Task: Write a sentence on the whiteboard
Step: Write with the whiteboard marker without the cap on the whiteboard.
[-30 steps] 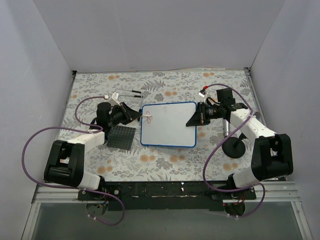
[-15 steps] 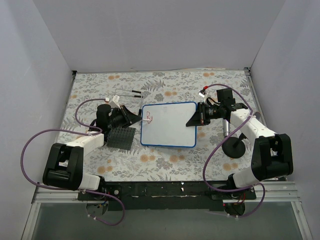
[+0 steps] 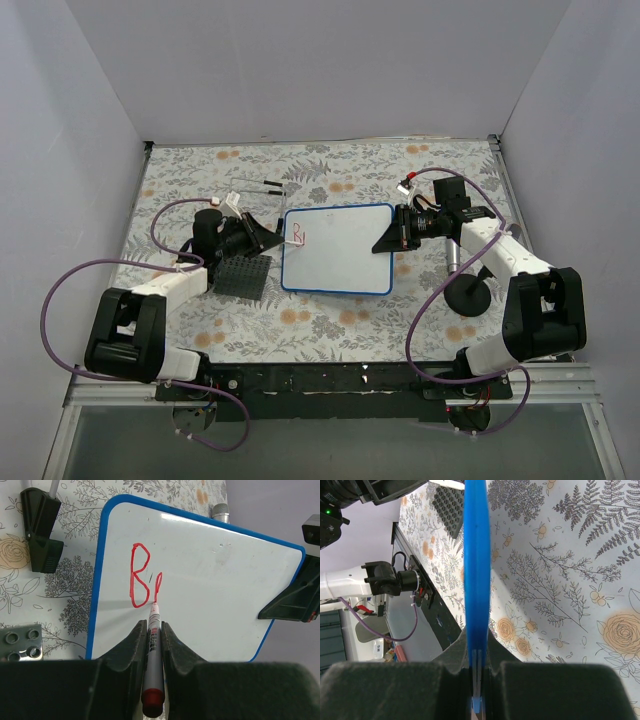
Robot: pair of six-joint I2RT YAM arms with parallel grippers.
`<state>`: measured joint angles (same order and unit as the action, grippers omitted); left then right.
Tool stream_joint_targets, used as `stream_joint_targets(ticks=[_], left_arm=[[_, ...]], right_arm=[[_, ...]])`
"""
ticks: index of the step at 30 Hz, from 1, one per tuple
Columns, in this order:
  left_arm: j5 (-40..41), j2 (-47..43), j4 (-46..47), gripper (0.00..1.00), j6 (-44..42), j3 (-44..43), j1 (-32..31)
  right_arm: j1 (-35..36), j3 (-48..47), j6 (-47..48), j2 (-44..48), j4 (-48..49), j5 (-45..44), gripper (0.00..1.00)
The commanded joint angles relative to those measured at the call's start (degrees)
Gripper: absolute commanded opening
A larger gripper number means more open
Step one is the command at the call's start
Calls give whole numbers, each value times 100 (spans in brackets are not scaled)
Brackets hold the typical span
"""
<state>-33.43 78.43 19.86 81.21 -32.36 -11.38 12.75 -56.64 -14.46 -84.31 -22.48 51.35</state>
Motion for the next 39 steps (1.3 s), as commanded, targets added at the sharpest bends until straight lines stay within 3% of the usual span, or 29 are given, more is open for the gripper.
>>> stream_joint_targets(ticks=[1, 24, 39], left_arm=[[188, 93, -105, 0, -53, -279, -14], [-568, 524, 194, 0, 141, -745, -23], [249, -943, -78, 0, 308, -526, 118]], right_arm=[[43, 39, 356, 170, 51, -178, 1], [43, 22, 356, 134, 51, -196, 1], [43, 48, 374, 205, 60, -187, 1]])
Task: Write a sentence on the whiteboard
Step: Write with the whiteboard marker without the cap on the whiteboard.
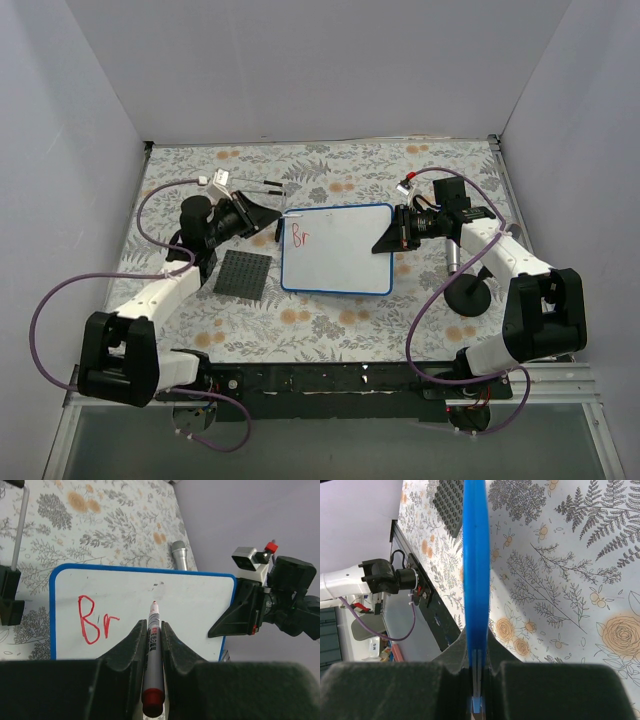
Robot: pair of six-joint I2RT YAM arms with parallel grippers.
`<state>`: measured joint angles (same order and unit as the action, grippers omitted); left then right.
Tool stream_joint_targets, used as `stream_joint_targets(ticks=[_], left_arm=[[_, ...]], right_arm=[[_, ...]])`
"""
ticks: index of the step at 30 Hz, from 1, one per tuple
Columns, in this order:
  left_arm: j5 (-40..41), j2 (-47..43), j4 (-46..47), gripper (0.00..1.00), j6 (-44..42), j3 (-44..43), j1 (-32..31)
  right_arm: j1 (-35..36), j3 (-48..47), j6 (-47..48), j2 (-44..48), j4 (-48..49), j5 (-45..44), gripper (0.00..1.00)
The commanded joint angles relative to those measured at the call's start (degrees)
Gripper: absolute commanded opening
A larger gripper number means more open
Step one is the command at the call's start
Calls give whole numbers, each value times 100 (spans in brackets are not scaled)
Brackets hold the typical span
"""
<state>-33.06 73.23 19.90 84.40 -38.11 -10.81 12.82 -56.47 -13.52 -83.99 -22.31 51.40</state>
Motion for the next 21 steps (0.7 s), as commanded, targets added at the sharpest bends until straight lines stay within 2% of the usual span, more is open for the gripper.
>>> stream_joint_targets(ticks=[1, 6, 15, 21], left_arm=[[203, -467, -92, 0, -11, 119, 61], [195, -1047, -39, 0, 33, 672, 61], [370, -2181, -645, 0, -82, 1191, 70], [502, -2594, -356, 0, 252, 1604, 79]], right_arm=[[36, 31, 280, 172, 42, -191, 1], [36, 48, 306, 225, 42, -191, 1], [28, 101, 341, 286, 68, -227, 1], [36, 110, 359, 251, 77, -200, 1]])
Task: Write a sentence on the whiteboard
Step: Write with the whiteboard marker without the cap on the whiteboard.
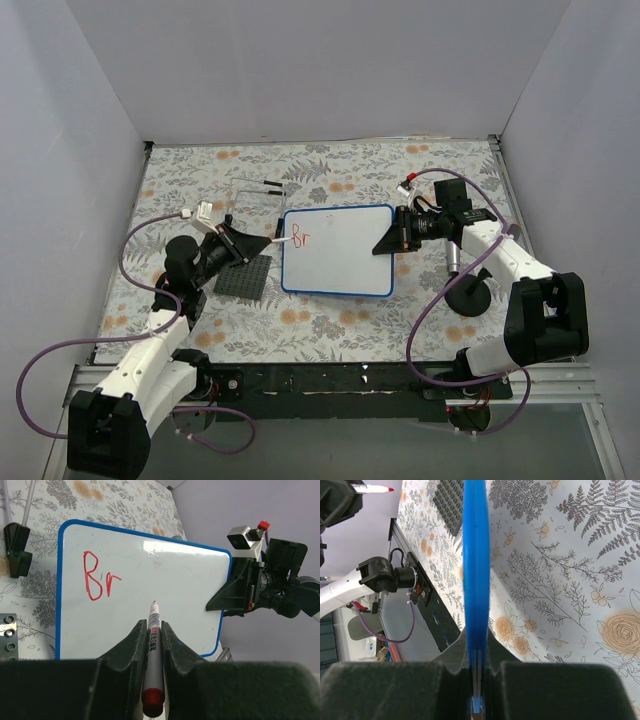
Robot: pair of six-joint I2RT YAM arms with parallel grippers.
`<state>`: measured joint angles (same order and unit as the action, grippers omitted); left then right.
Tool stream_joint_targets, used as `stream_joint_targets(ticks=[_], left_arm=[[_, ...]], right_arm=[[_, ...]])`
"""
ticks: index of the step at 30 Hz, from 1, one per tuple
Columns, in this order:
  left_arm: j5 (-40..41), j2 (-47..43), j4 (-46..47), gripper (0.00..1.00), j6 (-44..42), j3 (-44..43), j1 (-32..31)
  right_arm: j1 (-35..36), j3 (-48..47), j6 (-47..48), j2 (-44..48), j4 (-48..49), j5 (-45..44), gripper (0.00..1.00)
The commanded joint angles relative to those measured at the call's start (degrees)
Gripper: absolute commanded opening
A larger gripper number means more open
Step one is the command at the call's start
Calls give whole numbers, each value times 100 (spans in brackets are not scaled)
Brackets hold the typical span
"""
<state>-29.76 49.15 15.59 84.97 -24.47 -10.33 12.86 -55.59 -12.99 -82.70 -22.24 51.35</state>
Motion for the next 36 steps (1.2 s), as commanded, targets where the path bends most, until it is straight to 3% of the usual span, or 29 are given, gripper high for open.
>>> stream_joint_targets(ticks=[1, 24, 36], left_arm=[[155, -203, 206, 0, 300, 328, 31], [145, -564, 708, 0, 907, 882, -56], [989, 981, 1464, 0, 740, 347, -742]], right_arm=[[32, 22, 306, 131, 62, -196, 1], [32, 145, 377, 192, 255, 15, 1], [32, 136, 359, 148, 282, 50, 1]])
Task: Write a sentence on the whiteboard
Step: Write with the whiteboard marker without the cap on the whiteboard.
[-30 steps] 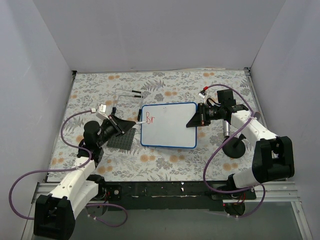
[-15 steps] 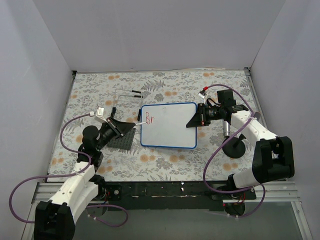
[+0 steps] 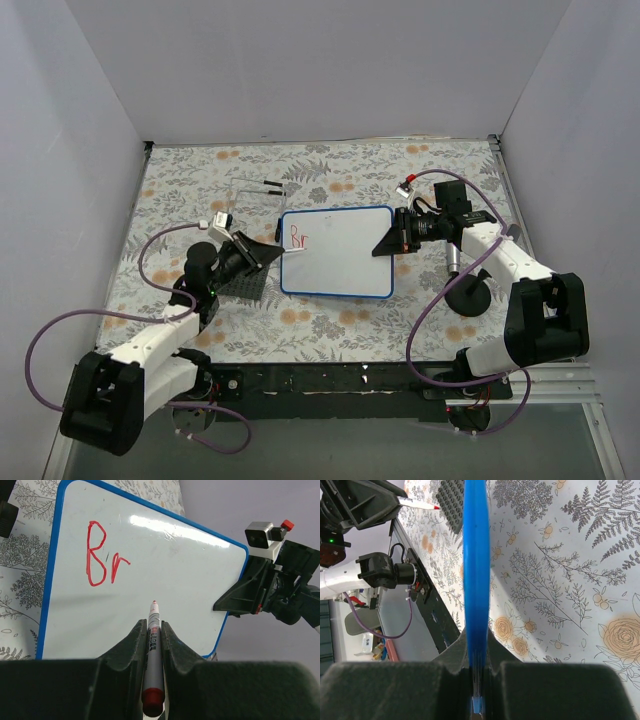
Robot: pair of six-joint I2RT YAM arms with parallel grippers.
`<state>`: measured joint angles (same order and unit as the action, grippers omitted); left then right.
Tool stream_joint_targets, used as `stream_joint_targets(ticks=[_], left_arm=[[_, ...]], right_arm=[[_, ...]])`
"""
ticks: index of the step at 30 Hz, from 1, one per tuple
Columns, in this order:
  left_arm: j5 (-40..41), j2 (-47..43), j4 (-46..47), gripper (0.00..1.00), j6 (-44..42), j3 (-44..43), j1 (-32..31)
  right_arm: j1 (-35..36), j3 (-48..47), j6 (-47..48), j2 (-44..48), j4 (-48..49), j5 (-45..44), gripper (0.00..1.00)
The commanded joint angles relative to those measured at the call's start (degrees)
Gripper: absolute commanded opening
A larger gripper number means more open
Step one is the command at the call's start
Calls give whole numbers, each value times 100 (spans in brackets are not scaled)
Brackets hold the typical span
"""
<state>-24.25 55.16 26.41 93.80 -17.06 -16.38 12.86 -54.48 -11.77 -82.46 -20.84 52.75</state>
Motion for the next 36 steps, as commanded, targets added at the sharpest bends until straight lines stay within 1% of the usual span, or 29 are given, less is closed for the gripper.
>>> stream_joint_targets(ticks=[1, 7, 14, 19, 30, 36], left_arm=[[482, 460, 504, 0, -143, -429, -137], [728, 1180, 874, 0, -143, -780, -146], [825, 1778, 936, 0, -257, -1185, -164], [711, 1937, 795, 0, -327, -1317, -164], [509, 2183, 681, 0, -424, -1256, -155], [413, 2149, 585, 0, -424, -1256, -164]], right_arm=[[23, 25, 237, 124, 150, -81, 1], [32, 25, 237, 116, 142, -90, 1], [32, 25, 237, 116, 142, -90, 1], [23, 8, 237, 98, 142, -98, 1], [23, 7, 237, 98, 124, -107, 1], [23, 7, 237, 107, 115, -107, 1]])
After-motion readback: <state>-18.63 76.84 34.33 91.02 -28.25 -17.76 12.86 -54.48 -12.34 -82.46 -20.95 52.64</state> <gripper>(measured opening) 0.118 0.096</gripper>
